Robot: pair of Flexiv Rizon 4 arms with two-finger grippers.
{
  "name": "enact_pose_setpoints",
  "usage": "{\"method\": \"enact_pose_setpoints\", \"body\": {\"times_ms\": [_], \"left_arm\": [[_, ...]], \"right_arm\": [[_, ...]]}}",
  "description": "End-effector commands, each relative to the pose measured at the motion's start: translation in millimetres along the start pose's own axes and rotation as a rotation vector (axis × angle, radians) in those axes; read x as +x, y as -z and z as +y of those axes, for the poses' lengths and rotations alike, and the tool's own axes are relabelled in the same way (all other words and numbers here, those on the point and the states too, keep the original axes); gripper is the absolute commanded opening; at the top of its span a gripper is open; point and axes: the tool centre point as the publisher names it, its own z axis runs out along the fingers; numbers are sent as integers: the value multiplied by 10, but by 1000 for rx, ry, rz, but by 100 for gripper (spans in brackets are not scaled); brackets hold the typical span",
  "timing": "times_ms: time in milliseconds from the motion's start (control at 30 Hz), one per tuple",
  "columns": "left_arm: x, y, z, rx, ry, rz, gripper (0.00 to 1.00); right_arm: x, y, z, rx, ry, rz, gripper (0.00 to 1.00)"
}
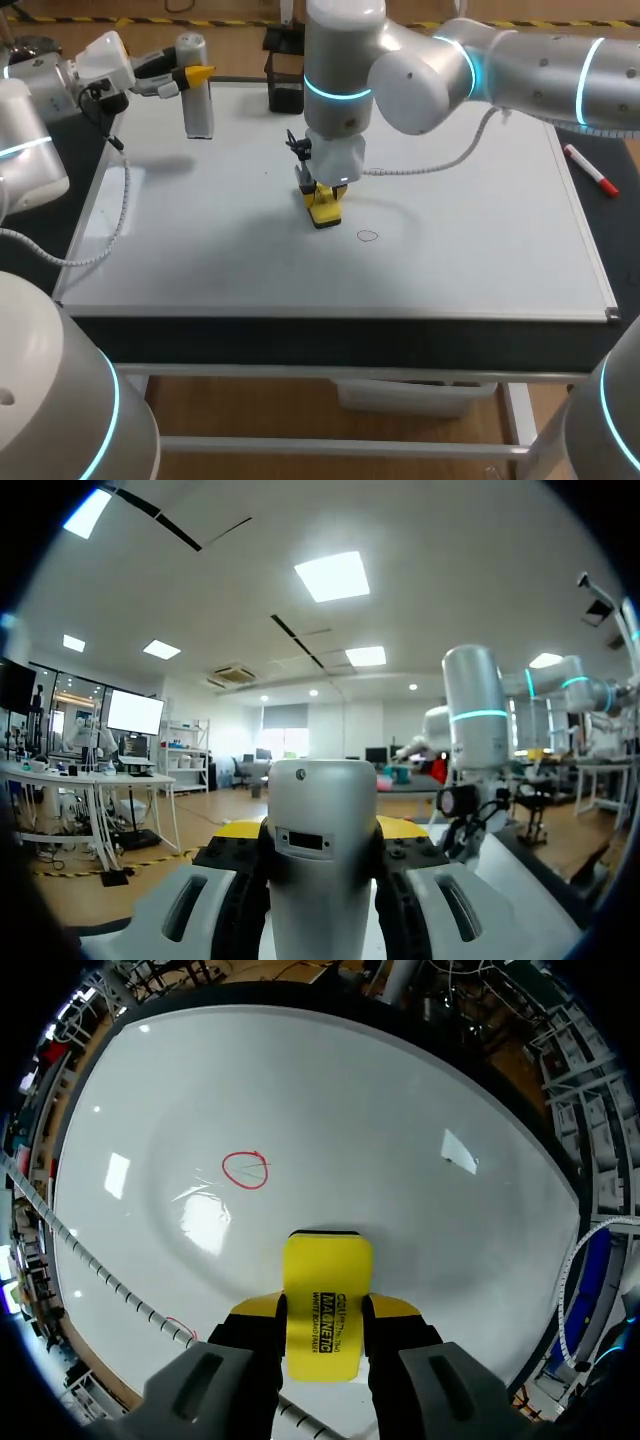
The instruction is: Pick up the inspection probe, press it on each red-marked spot on the whiteboard one by one, put down the probe, pick up the eraser, and wipe off all the red marks.
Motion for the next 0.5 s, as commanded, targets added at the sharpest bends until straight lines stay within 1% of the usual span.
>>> {"method": "enact_pose_setpoints", "body": {"times_ms": [33,500], "left_arm": [[5,-5,-1,2,-3,-1,0],[5,-5,-1,2,-3,-1,0]], "right_arm": [[58,-22,5,9,-20,20,0],[448,-19,78,35,-101,57,0]]}}
